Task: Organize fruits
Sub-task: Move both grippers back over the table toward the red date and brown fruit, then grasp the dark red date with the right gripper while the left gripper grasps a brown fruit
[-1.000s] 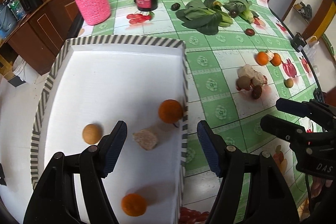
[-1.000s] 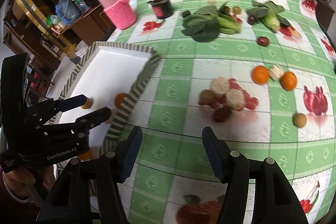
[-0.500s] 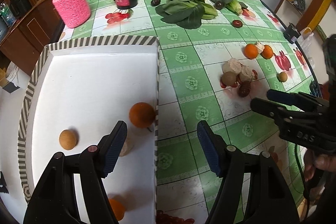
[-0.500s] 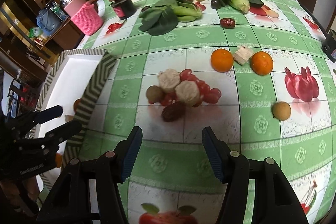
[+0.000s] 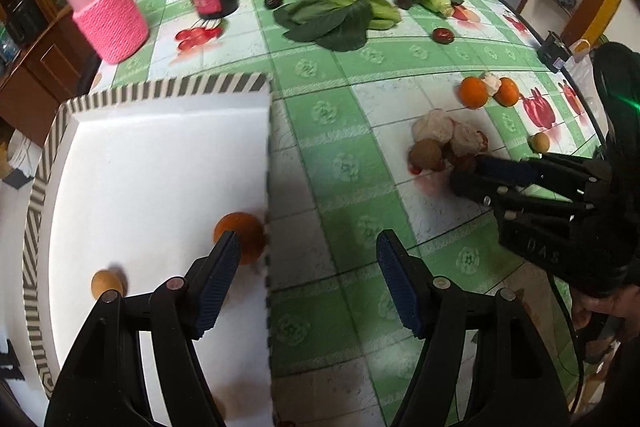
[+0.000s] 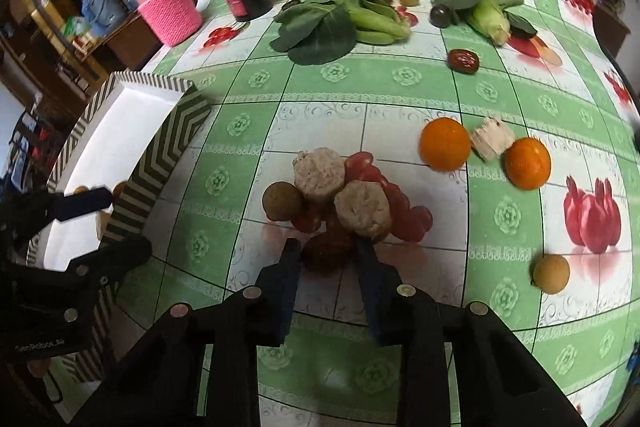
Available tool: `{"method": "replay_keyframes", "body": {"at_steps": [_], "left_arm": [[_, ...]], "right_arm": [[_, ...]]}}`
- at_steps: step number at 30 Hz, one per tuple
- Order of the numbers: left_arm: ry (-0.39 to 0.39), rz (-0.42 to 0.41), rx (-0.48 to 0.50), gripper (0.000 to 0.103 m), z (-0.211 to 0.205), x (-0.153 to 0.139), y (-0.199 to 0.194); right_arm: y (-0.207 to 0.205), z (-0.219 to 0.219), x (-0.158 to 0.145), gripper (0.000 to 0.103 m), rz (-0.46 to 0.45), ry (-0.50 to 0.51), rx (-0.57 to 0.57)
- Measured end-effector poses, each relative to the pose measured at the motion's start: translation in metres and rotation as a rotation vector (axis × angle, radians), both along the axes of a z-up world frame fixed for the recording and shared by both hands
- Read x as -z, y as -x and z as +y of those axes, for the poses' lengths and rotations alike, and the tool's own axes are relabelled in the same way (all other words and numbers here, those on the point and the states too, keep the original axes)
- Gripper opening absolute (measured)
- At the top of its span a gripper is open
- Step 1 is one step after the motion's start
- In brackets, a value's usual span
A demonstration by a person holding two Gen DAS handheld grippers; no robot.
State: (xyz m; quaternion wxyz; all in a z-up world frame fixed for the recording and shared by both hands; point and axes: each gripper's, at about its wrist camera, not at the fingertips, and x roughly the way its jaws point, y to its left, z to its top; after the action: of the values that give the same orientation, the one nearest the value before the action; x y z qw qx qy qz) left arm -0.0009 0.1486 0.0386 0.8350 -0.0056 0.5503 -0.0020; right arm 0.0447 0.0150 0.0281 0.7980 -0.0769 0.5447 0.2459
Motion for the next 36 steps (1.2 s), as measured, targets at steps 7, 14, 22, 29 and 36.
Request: {"method": "replay_keyframes", "body": {"at_steps": [7, 14, 22, 29, 36], "left_arm": [[0.003, -0.033, 0.037, 0.07, -0.011, -0.005, -0.013], [0.043, -0.052, 0.103, 0.07, -0.029, -0.009, -0.027], [0.078, -0.029, 0.154, 0.067, -0.048, 0.012, -0.051], [0.058, -0.02, 0.215, 0.02, -0.061, 0.025, -0.058], [0.089, -0.01, 0.216, 0.02, -0.057, 0.018, -0.049]], "right_arm": [[0.006, -0.019, -0.005, 0.029, 0.031, -0.041, 0.04], [0.007, -0.038, -0.007, 0.029, 0.051, -0.063, 0.078], [0.009, -0.046, -0.007, 0.029, 0.059, -0.085, 0.086], [0.012, -0.051, -0.004, 0.029, 0.073, -0.105, 0.108], [0.016, -0.052, -0.008, 0.029, 0.07, -0.118, 0.113]]}}
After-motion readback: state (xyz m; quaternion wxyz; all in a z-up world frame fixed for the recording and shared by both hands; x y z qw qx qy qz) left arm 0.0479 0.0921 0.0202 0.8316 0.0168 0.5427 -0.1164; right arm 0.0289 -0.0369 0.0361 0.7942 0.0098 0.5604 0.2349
